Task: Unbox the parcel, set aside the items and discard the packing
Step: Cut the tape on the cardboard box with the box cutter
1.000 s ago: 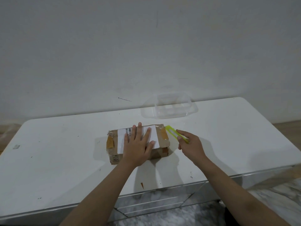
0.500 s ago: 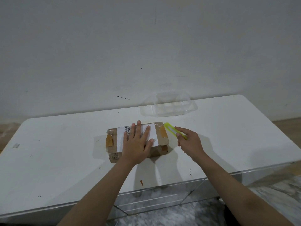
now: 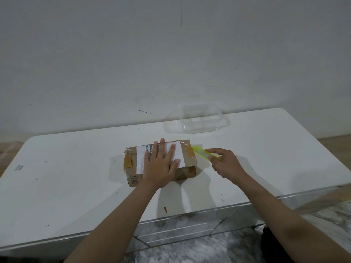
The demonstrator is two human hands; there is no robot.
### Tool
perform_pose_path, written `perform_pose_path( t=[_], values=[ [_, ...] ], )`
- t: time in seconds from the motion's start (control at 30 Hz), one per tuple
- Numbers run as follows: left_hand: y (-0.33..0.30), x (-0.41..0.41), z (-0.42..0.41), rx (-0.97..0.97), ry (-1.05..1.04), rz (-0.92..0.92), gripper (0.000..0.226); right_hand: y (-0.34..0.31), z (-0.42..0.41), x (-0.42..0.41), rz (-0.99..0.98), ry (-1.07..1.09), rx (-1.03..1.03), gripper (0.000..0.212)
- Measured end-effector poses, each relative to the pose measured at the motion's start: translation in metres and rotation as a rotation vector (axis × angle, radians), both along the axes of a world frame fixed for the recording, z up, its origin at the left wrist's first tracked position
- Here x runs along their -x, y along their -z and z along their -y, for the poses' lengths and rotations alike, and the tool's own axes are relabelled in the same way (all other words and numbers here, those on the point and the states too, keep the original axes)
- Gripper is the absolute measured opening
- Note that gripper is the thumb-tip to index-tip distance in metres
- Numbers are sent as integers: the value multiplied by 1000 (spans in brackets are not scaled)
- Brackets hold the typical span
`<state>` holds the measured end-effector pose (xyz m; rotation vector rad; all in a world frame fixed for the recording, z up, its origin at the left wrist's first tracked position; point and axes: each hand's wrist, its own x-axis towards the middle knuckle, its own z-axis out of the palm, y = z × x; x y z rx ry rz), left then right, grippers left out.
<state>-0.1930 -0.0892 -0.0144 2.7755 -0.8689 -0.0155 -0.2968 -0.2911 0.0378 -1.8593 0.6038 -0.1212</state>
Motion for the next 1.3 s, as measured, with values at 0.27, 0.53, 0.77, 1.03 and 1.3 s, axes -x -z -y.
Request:
perform_pose_path(
  t=[0.27,0.53,0.77,1.03,1.3],
  values=[
    [1,0,0,0,-2,1,68,-4,5,4,-39,-39,38,24],
    [3,-2,1,-14,-6,-5,70,3,7,28,-60,-57,-47,24],
    [0,-3,2,-10,-4,-3,72,8,4,46,54,50,-12,23],
    [-14,-6,2,-17,-10,-24,65,22,-64,17,232,300,-318,13],
    [-28,-12,2,-72,-44,-36,53,22,-68,-6,223,382,-181,13]
  ],
)
